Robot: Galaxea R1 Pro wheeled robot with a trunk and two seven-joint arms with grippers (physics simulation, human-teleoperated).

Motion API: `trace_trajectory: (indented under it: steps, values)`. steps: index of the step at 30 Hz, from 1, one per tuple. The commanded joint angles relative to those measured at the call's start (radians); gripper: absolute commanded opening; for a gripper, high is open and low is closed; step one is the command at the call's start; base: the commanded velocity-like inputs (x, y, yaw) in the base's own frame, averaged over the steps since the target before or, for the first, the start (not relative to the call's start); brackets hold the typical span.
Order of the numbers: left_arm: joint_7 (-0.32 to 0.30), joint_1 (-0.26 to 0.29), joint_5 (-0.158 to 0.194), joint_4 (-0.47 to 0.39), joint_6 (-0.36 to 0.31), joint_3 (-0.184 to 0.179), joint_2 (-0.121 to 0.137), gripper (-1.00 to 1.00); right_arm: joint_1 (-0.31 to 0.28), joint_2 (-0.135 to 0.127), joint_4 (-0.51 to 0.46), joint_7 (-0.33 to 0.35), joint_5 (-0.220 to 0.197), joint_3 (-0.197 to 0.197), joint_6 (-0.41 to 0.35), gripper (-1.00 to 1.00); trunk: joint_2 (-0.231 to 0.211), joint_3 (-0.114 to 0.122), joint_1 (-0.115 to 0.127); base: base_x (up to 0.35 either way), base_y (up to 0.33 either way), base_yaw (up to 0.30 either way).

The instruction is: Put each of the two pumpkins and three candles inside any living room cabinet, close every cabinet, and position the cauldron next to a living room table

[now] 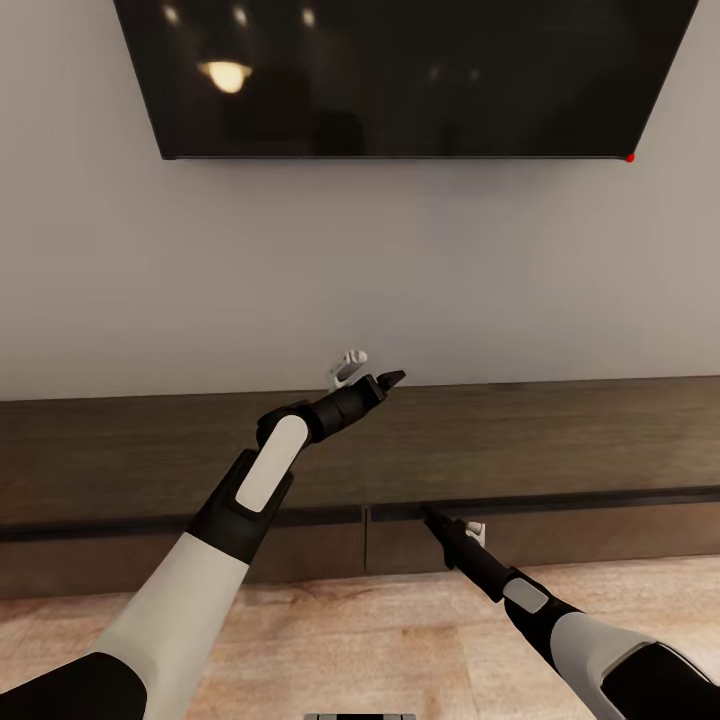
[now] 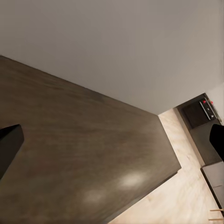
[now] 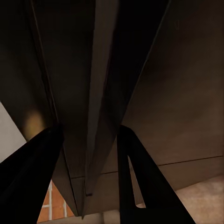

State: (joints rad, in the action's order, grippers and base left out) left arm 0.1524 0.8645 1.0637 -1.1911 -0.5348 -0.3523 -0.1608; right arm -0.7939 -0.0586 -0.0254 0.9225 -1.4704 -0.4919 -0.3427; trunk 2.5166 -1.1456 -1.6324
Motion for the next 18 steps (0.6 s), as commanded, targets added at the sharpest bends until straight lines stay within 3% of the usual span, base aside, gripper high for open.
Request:
trace_trajectory:
  steps: [1,18]
  values:
    - [0.009,0.001,0.01,-0.001,-0.002,-0.001,0.0,1.0,-0.002,0.0,0.002,-0.001,-0.013,0.019,-0.001,-1.0,0.0,-0.001,0.0,-0.015,0.0,0.0]
    - [0.009,0.001,0.01,0.011,-0.001,-0.001,0.0,1.0,-0.002,0.0,0.002,-0.001,-0.013,0.019,-0.001,-1.0,0.0,-0.001,0.0,-0.025,0.0,0.0]
